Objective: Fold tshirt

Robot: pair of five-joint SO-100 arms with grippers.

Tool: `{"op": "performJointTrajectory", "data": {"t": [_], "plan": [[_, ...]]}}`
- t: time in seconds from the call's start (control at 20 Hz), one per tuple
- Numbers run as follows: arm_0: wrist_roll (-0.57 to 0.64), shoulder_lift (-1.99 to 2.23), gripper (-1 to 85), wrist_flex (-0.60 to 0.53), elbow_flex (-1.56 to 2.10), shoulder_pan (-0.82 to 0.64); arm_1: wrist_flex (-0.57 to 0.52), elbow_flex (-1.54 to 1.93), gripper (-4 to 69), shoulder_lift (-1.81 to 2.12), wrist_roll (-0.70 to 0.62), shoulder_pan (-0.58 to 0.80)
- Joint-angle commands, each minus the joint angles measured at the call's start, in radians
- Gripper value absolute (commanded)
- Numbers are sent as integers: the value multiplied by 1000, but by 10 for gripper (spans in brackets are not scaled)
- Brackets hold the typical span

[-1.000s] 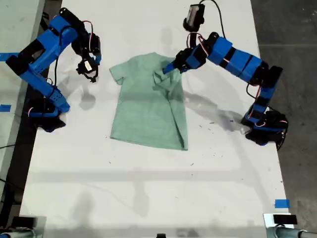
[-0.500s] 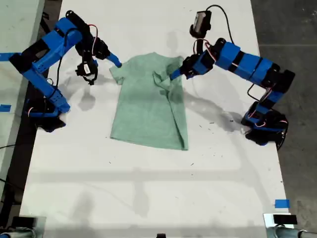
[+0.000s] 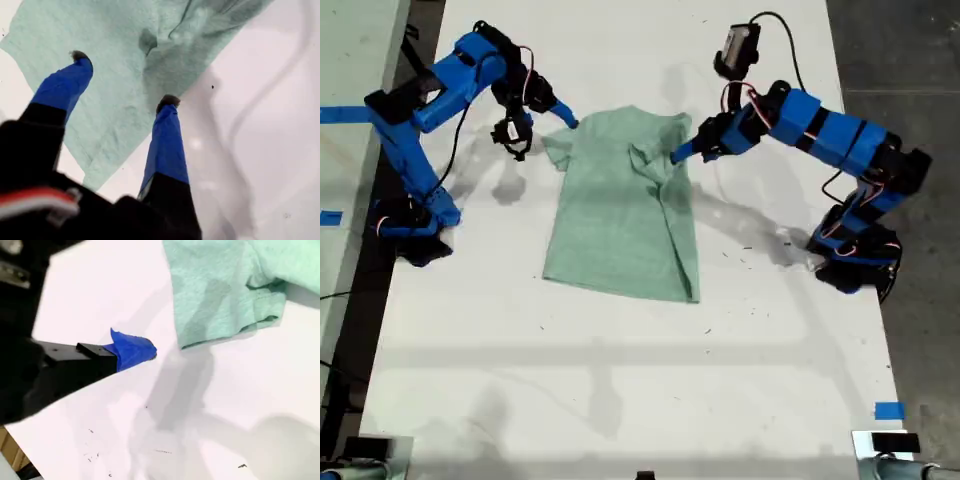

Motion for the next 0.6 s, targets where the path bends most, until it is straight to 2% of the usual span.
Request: {"op": "performJointTrajectory", "data": {"t": [0.0,0.4,0.55], "plan": [[8,-55,352,-25,-84,-17,-6,11,251,110,14,-6],[5,-238,345,-86,-87,-32,-11,84,249,176,31,-2],[3,-302,300,-107,-87,-49,-17,121,249,199,34,-2]]}}
